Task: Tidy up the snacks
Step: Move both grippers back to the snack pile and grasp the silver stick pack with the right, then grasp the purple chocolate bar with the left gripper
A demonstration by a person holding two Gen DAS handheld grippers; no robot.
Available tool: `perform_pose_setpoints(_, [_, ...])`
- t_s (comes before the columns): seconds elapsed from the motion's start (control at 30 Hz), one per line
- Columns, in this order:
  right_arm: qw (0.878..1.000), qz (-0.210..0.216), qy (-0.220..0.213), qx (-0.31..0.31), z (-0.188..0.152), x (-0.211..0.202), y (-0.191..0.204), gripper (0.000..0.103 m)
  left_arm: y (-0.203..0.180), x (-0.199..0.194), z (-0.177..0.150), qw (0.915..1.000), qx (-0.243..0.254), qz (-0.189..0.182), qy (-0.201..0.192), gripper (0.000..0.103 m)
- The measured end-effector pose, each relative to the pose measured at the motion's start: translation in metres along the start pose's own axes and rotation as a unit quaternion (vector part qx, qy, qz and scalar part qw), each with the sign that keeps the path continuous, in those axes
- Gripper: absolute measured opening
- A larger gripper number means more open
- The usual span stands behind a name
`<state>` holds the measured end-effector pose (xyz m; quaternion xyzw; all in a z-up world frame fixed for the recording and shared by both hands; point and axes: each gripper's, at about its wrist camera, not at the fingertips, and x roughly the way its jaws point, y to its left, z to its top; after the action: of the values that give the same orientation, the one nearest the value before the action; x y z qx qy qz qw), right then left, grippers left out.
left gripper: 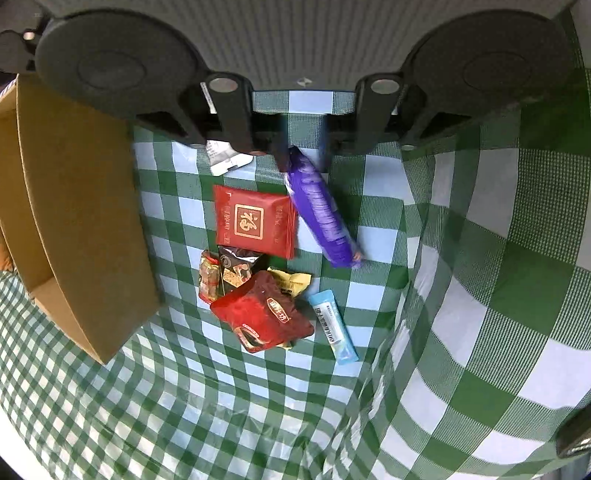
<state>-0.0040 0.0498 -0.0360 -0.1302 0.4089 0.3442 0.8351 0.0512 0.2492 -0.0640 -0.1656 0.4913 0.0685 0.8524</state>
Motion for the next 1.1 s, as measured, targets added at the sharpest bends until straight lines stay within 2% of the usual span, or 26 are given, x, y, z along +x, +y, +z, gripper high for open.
perform_pose_setpoints(0.03, [1.0,-0.003,0.004,0.002,-0.001,0.004,-0.002,0.016,0.0,-0.001,0.0,1.0,-0.004,0.0,-0.002,0.043])
perform_pose_setpoints(0.07, [1.0,0.002,0.005,0.008,-0.001,0.007,-0.004,0.025,-0.001,-0.002,0.001,1.0,-0.007,0.004,-0.004,0.044])
perform_pose_setpoints(0.1, [1.0,0.007,0.004,0.012,-0.001,0.01,-0.006,0.037,-0.002,-0.001,0.002,0.9999,-0.009,0.008,-0.005,0.045])
perform_pose_setpoints(0.13, [1.0,0.01,0.003,0.015,0.0,0.012,-0.008,0.042,-0.002,0.001,0.003,0.9999,-0.011,0.011,-0.003,0.045])
perform_pose_setpoints(0.3, [0.999,0.039,-0.005,0.025,0.001,0.015,-0.008,0.05,-0.004,0.013,0.012,0.9987,-0.017,0.047,-0.004,0.049])
perform_pose_setpoints(0.37, [0.999,0.037,-0.006,0.017,0.002,0.017,-0.005,0.053,-0.004,0.018,0.015,0.9978,-0.026,0.062,-0.003,0.049])
perform_pose_setpoints(0.53, [0.999,0.047,0.012,0.023,0.003,0.032,-0.006,0.053,-0.005,0.026,0.019,0.9961,-0.041,0.078,0.001,0.049])
perform_pose_setpoints(0.77, [0.998,0.049,0.033,0.012,0.002,0.045,-0.006,0.053,-0.015,0.035,0.02,0.9959,-0.03,0.085,0.011,0.049])
perform_pose_setpoints(0.97, [0.998,0.038,0.035,-0.034,-0.002,0.048,0.007,0.052,-0.016,0.039,0.02,0.9957,-0.026,0.087,0.018,0.049])
perform_pose_setpoints(1.03, [0.998,0.034,0.032,-0.047,-0.003,0.047,0.009,0.05,-0.016,0.039,0.019,0.9958,-0.024,0.086,0.018,0.049])
perform_pose_setpoints(1.1, [0.997,0.036,0.029,-0.056,-0.003,0.046,0.011,0.04,-0.015,0.04,0.019,0.9957,-0.024,0.087,0.018,0.049])
